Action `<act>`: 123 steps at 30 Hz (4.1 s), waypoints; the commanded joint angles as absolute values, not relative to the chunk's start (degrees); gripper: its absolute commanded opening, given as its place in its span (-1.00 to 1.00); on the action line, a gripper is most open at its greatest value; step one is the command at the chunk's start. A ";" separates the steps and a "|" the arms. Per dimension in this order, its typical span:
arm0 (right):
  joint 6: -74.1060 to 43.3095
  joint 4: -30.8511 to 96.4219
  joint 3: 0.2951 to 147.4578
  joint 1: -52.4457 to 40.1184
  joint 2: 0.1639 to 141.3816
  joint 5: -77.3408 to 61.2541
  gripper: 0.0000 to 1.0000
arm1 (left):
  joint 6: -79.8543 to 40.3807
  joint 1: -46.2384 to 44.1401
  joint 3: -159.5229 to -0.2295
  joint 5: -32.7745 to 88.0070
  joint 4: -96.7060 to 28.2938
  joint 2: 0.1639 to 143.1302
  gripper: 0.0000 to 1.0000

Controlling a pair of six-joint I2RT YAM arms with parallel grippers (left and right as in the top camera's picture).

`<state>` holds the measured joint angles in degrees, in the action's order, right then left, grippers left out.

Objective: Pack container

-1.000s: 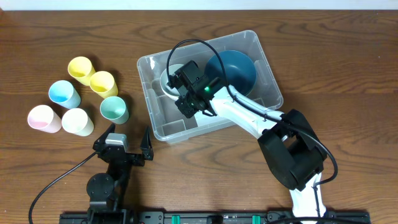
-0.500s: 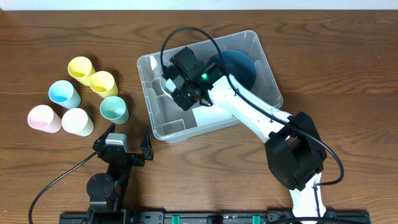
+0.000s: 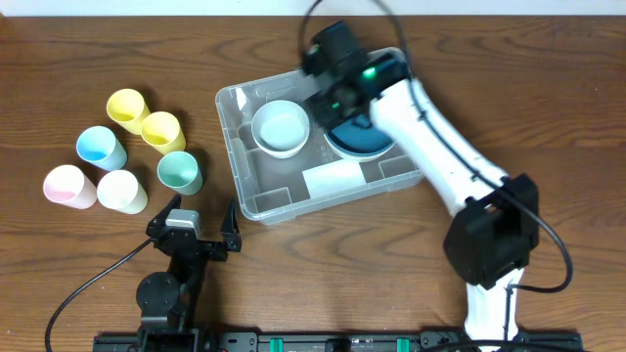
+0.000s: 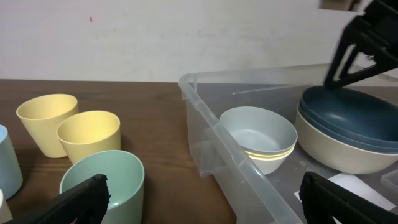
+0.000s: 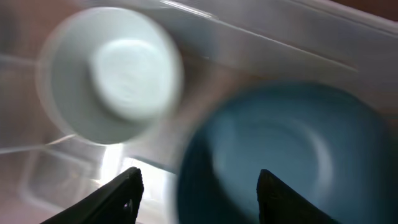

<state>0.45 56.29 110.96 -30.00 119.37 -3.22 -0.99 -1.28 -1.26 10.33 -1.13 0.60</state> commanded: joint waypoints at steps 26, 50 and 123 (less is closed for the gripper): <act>-6.42 57.01 111.74 -15.62 118.30 8.62 -0.48 | -0.01 -1.04 -0.23 11.16 -3.01 0.27 0.96; -5.41 57.93 110.65 -12.43 119.15 7.16 -0.36 | -0.01 -1.04 -0.23 11.14 -3.01 0.27 0.96; -14.06 64.55 110.06 -9.61 122.65 8.43 -0.97 | -0.01 -1.04 -0.23 11.16 -3.01 0.27 0.96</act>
